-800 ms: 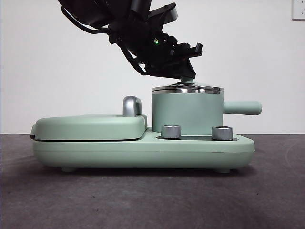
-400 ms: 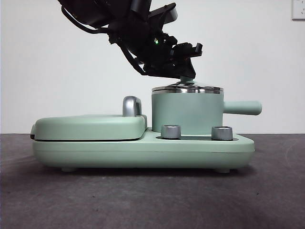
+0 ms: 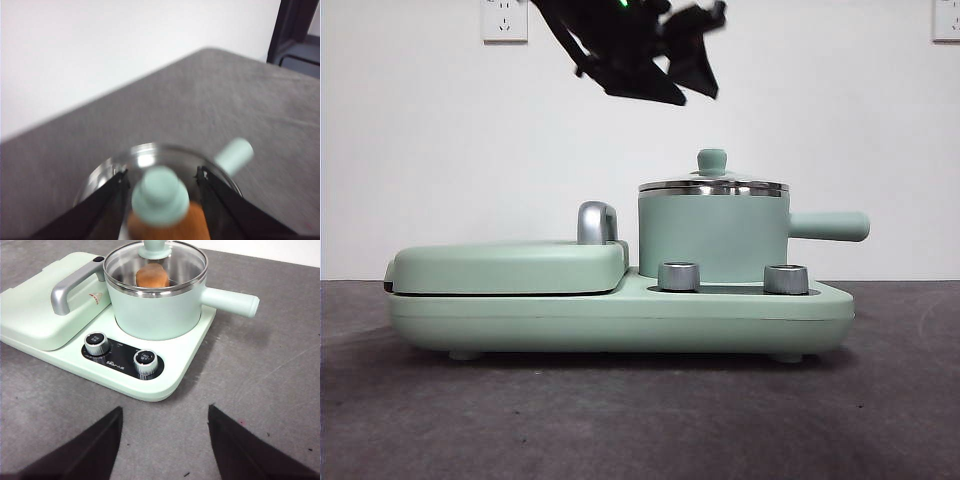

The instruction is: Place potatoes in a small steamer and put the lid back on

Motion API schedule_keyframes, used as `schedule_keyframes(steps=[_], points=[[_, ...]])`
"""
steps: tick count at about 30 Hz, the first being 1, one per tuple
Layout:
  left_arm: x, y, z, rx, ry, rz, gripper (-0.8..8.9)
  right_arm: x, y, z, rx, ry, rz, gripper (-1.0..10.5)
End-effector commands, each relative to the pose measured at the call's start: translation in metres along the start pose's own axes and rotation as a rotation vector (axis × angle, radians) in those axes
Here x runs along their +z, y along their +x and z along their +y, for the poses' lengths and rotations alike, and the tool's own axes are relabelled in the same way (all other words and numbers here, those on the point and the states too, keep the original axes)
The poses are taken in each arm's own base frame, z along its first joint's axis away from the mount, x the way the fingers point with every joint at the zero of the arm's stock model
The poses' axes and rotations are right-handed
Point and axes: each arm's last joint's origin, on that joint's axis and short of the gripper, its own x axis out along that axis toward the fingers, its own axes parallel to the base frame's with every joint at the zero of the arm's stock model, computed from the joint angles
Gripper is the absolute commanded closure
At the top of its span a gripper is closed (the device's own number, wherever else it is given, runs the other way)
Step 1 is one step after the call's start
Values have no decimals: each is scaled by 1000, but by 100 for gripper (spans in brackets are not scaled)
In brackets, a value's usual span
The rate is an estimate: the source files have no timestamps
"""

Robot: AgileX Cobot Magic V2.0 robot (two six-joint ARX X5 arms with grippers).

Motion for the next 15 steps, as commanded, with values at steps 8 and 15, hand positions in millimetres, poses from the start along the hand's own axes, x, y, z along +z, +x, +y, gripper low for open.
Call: schedule_keyframes(steps=[8, 15], points=[[-7, -48, 34, 114, -312, 202, 593, 2, 0, 0, 4, 8, -8, 683], [-41, -97, 40, 134, -339, 213, 593, 2, 2, 0, 6, 8, 3, 683]])
